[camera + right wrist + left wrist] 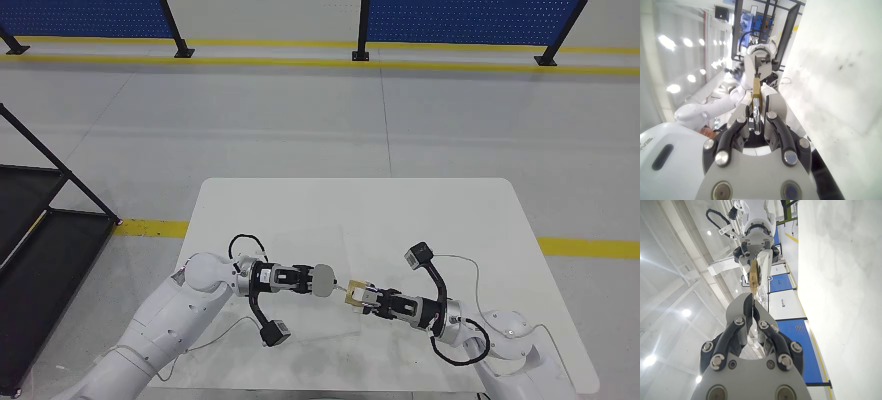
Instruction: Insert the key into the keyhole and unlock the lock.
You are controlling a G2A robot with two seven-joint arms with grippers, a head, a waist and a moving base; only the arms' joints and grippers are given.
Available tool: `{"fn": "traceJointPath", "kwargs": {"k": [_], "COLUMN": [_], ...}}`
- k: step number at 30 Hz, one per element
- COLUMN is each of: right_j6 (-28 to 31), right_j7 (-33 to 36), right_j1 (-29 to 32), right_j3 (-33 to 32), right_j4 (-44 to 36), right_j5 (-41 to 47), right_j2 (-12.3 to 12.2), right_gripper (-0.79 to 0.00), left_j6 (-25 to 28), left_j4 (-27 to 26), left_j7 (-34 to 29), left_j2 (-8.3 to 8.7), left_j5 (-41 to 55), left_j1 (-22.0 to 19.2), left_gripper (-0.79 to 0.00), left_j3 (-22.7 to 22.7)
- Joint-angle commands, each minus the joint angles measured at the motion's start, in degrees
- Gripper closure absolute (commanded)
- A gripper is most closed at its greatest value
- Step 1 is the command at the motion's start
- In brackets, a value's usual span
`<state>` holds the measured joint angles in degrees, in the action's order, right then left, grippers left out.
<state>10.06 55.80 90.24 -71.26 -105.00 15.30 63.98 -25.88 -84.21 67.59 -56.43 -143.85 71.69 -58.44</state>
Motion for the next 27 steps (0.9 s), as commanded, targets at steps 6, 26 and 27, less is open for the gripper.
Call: {"fn": "traceJointPath", "kwargs": {"k": [6,26,27], "right_j6": [0.1,0.2,0.1], "right_j7": [-0.5,-2.0,-2.2], "right_j1": [0.0,0.1,0.1], "right_j3": [0.2,0.7,0.6], "right_j4": [-0.1,-0.1,-0.1], "right_j5": [0.2,0.2,0.2], "right_j2": [-0.2,-0.8,-0.9], "right_gripper": [0.0,0.0,0.0], "left_j6": [-0.2,-0.1,-0.1], "left_j4": [-0.2,-0.4,-0.3], "left_j7": [-0.9,-1.0,-1.1], "left_j2": [0.03,-0.02,-0.02], "left_j5": [-0.5,-0.3,-0.3], "left_j1": [0.2,0.5,0.5], "left_gripper": [0.0,0.0,0.0], "left_j3": [-0.2,0.0,0.0]}}
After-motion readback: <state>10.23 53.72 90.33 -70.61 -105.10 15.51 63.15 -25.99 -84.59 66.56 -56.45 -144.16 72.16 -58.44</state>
